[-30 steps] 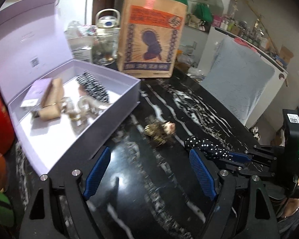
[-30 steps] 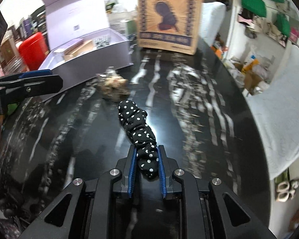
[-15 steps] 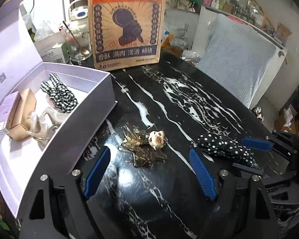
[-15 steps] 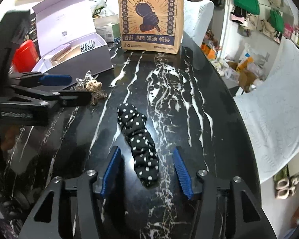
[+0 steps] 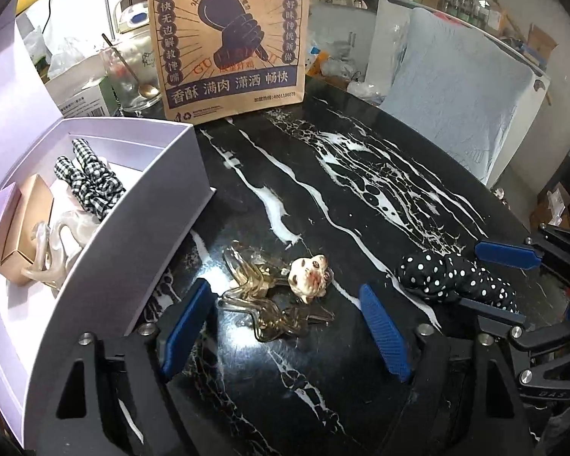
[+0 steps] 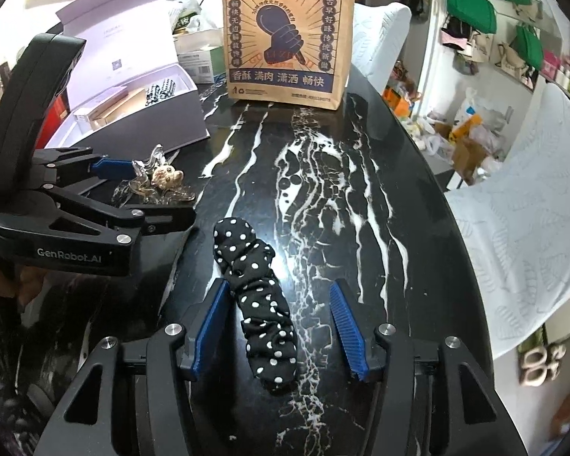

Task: Organize rigid objects
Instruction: 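Grasp the gold bear-charm clip with the left tool while the right tool holds the scrunchie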

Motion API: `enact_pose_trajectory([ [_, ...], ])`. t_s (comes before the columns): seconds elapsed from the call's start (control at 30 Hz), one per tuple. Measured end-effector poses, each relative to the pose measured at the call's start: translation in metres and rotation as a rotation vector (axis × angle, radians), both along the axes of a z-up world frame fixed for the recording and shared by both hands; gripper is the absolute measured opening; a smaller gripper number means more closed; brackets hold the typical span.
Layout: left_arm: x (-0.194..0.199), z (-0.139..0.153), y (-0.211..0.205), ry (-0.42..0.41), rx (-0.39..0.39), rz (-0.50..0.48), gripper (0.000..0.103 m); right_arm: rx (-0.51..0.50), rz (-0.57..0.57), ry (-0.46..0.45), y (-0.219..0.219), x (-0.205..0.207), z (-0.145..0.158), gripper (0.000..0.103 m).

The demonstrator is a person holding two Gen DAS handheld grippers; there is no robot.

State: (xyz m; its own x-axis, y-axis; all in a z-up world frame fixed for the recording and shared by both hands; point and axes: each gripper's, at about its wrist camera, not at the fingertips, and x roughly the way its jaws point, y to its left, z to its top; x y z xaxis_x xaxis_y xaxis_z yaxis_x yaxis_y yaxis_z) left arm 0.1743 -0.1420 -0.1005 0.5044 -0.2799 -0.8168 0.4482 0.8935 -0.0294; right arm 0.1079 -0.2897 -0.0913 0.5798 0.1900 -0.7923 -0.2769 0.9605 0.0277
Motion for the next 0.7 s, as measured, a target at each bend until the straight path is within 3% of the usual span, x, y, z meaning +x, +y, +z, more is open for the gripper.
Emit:
enact_pose_trajectory([
  [0.1,-0.002,0.001,0.003,-0.011,-0.008,-0.005,0.054,-0.005,-0.006,-0.003,0.001,-0.001,0.0,0.055],
  [0.17,-0.003,0.001,0.001,-0.005,-0.009,-0.022,0.054,-0.007,-0.005,-0.003,0.001,-0.002,0.0,0.049],
  [0.23,-0.009,0.002,0.0,-0.017,0.01,-0.033,0.054,-0.002,0.002,-0.001,0.002,-0.004,0.001,0.036],
  [0.33,-0.016,0.002,0.001,-0.013,0.01,-0.041,0.054,-0.008,0.014,0.001,0.006,-0.007,0.002,0.03],
  [0.7,-0.07,0.005,0.043,0.038,-0.013,0.036,0.054,-0.024,0.093,0.003,0.033,-0.036,0.002,0.026],
])
